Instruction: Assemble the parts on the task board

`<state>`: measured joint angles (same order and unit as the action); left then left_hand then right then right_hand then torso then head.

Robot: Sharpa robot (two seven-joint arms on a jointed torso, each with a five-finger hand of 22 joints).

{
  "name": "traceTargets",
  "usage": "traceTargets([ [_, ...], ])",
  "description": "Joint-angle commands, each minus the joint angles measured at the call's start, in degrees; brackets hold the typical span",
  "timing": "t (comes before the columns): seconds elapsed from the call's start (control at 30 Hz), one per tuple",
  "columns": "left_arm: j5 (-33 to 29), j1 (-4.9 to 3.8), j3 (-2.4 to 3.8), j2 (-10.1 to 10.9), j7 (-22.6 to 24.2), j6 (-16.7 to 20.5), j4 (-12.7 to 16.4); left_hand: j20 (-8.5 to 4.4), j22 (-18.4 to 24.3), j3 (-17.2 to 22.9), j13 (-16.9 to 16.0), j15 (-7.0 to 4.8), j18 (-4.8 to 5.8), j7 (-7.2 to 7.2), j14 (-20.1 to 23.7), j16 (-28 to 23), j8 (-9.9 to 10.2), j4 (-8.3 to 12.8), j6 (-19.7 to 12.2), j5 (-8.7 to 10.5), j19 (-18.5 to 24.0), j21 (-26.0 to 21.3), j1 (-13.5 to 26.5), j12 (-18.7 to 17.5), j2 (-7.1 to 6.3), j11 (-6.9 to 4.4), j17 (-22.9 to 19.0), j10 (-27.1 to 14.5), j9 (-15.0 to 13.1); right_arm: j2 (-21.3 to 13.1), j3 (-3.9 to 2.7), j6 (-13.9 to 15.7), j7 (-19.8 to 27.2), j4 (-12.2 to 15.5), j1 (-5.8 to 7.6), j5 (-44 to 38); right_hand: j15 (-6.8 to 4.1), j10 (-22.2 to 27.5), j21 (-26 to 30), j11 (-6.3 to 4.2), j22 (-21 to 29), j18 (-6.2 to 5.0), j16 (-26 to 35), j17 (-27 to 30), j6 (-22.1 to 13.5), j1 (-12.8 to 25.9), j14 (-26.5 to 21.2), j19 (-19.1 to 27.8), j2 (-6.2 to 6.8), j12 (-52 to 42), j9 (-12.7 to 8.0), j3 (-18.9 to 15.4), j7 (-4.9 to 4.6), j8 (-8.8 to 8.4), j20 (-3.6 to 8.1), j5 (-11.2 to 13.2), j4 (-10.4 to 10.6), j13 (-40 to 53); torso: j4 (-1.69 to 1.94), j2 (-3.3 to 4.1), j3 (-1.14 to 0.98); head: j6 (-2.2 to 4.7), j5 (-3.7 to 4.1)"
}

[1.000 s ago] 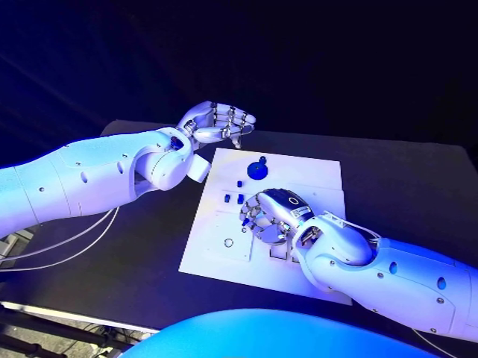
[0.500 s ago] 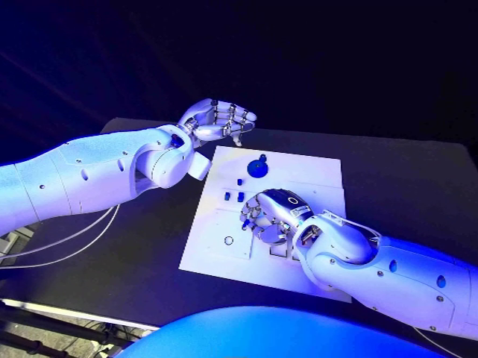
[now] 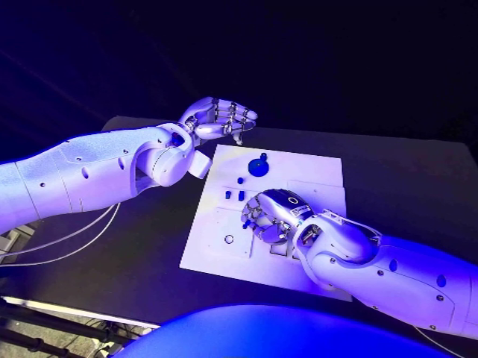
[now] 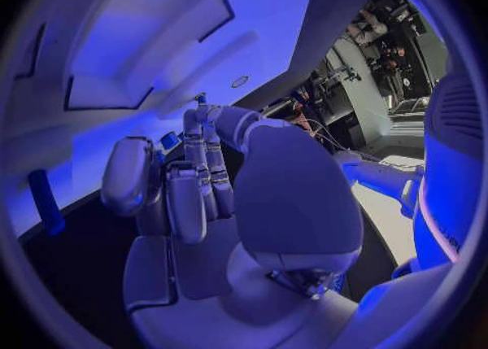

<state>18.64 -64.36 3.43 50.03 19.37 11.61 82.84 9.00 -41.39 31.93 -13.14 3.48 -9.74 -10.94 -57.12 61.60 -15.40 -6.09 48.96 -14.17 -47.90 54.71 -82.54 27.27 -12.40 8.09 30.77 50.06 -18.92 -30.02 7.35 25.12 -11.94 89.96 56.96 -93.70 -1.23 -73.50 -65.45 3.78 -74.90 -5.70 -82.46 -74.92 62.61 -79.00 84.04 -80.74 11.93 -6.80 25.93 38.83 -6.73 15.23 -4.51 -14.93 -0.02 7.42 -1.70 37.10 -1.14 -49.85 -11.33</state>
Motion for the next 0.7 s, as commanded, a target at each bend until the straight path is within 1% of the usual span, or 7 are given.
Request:
traceTargets([
  [0.03,-0.2,-0.07,0.04,-0.1,0.5,-0.3,0.1,0.09,0.0,-0.3,0.0,0.22,-0.77,-0.34,0.3,-0.3,-0.2,-0.1,-0.1,-0.19,-0.4,-0.3,-0.1,-0.2,0.42,-0.14,0.0,-0.4,0.0,0.1,0.01,-1.5,-0.7,0.1,-0.08,-1.1,-0.24,-1.0,0.3,-0.78,-4.6,0.76,-0.2,-1.9,-0.1,0.2,3.3,0.3,-0.34,0.1,0.1,0.3,-0.37,0.16,0.26,-0.3,0.1,0.1,0.04,-0.03,0.02,0.0,0.1],
  [0.4,-0.2,-0.07,0.04,0.0,0.4,-0.4,0.1,0.09,0.0,-0.3,0.0,0.22,-0.77,-0.34,0.3,-0.3,-0.2,-0.1,-0.1,-0.19,-0.4,-0.3,-0.1,-0.2,0.42,-0.14,0.0,-0.4,0.0,0.4,0.01,-2.4,-1.8,0.2,-0.14,-2.0,-0.24,-1.0,0.3,-0.78,-4.6,0.76,-0.2,-1.9,-0.1,0.2,3.3,0.3,-0.34,0.1,0.1,0.3,-0.37,0.16,0.26,-0.3,0.1,0.1,-0.02,-0.03,0.05,-0.06,0.12],
  [0.7,-0.2,-0.07,0.04,0.0,0.3,-0.4,0.2,0.12,0.1,-0.3,0.1,0.24,-0.78,-0.35,0.3,-0.3,-0.3,0.0,-0.1,-0.19,-0.4,-0.4,-0.1,-0.2,0.46,-0.11,-0.1,-0.5,0.1,0.8,0.01,-3.4,-3.5,0.1,-0.19,-3.7,-0.22,-1.1,0.3,-0.77,-4.6,0.75,-0.2,-1.9,-0.1,0.3,3.3,0.3,-0.35,0.2,0.1,0.4,-0.38,0.15,0.24,-0.3,0.0,0.1,0.07,0.0,0.04,-0.02,0.24],
])
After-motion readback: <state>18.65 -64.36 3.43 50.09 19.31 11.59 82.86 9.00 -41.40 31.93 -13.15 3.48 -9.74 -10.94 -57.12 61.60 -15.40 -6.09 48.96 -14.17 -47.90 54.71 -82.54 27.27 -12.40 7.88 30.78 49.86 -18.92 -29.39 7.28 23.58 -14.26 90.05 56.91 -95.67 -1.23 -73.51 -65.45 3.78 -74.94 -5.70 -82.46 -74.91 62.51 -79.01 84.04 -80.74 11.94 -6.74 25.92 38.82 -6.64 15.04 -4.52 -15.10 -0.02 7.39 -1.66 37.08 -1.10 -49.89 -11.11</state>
